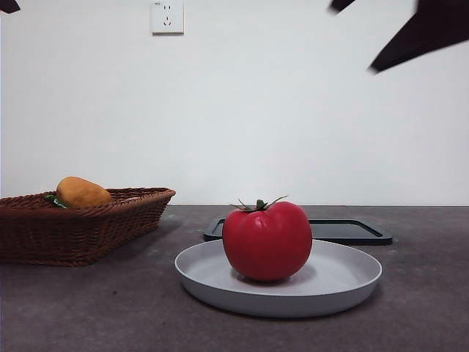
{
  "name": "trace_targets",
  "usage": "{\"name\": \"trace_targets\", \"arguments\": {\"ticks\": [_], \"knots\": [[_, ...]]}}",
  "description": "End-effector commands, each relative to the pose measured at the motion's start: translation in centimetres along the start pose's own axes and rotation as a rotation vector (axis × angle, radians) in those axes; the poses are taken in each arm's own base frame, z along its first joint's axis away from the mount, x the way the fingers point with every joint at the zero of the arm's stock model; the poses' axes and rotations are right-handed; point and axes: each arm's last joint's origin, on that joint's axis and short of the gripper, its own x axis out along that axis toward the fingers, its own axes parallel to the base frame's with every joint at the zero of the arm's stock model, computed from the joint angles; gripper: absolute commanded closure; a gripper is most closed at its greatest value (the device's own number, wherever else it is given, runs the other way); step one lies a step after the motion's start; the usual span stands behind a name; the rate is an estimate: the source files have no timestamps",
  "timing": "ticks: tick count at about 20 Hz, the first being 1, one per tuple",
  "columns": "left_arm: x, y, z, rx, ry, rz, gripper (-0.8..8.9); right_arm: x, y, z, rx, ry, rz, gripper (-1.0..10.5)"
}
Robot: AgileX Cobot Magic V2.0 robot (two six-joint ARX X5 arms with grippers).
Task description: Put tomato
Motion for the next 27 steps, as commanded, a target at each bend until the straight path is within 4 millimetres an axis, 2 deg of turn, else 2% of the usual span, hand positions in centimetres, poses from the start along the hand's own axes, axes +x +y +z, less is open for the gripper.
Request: {"name": "trace_targets", "arguments": {"ticks": [1,6,12,16,21,24,27], "knots": [[-0.4,-0.2,0.5,0.03,-0.021,-0.003,2.83,2.6,-0.1,1.2,-0.036,0.028,-0.009,5.1],[-0.4,-0.2,0.5,0.03,-0.021,-0.003,2.83,8.3,-0.7,1.6,-0.07,0.116,-0.065,5.1],[-0.4,-0.2,0.5,0.03,-0.022,-0.003,2.83,12.6,-0.9,1.6,-0.114,0.149,-0.124,5.1],[-0.4,-0.2,0.5,0.03,-0.021,-0.003,2.83,14.4,-1.3,1.2,-0.122,0.18,-0.171,5.1],[-0.4,-0.2,0.5,0.03,-0.022,-0.003,2.83,15.7,-1.8,1.1,-0.124,0.18,-0.19,5.1],[-0.4,-0.2,0.5,0.03,-0.022,-0.003,2.83,16.4,-2.1,0.8,-0.12,0.205,-0.2,4.3],[-0.4,-0.2,0.5,0.031,-0.023,-0.002,2.84,17.3,-2.2,0.3,-0.118,0.234,-0.19,4.3]]}}
